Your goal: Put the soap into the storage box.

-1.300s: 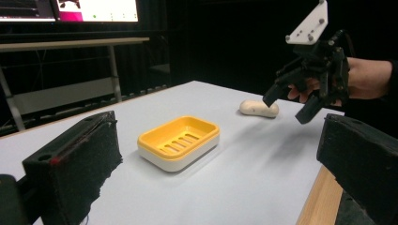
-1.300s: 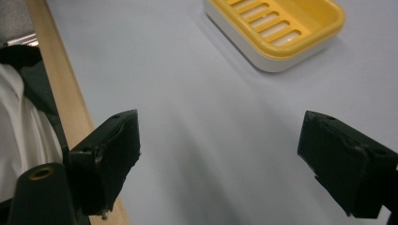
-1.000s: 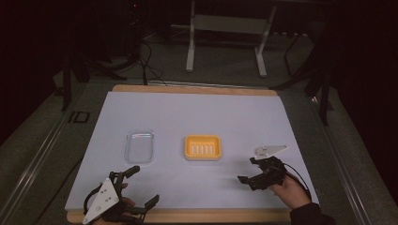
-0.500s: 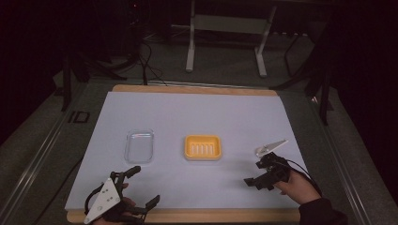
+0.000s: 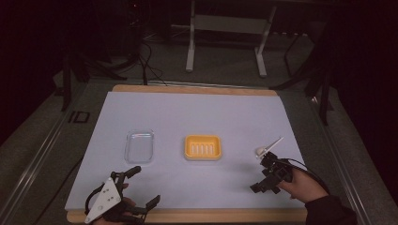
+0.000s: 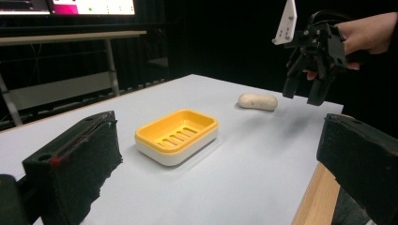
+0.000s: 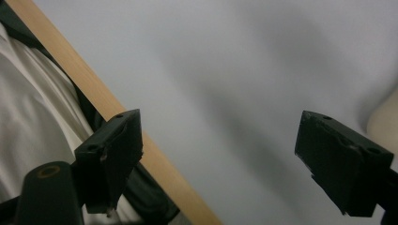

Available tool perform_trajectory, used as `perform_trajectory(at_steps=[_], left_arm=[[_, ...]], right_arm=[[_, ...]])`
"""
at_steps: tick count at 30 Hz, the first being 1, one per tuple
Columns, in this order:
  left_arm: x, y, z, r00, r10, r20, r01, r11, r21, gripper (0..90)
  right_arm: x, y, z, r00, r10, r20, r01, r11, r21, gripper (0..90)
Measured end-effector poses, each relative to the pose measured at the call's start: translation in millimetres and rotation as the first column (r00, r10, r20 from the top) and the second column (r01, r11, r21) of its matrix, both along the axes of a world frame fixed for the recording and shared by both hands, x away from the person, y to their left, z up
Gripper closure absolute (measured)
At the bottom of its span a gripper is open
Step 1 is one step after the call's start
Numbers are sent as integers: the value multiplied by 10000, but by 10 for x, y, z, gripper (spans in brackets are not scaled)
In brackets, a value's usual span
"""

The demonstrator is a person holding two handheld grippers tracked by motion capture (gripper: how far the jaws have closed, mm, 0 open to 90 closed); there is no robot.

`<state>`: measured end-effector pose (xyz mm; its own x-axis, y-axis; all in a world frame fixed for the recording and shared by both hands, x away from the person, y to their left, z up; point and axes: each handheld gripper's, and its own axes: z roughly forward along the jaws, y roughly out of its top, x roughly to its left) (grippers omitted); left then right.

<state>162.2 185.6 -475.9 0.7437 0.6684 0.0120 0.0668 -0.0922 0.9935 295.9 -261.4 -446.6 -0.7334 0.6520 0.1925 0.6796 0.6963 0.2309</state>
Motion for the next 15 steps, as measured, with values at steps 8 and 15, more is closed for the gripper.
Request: perform_trajectory(at_steps=[8, 15], left_arm=[[0, -1, -2, 10000, -11, -3, 11, 10000, 1, 0], [-1, -3, -3, 10000, -6, 15, 6, 10000, 28, 0]], right_arm=[[5, -59, -13, 9968, -585, -553, 535, 9947, -882, 168], [18, -144, -62, 9917, -706, -1070, 527, 9855, -1615, 168]])
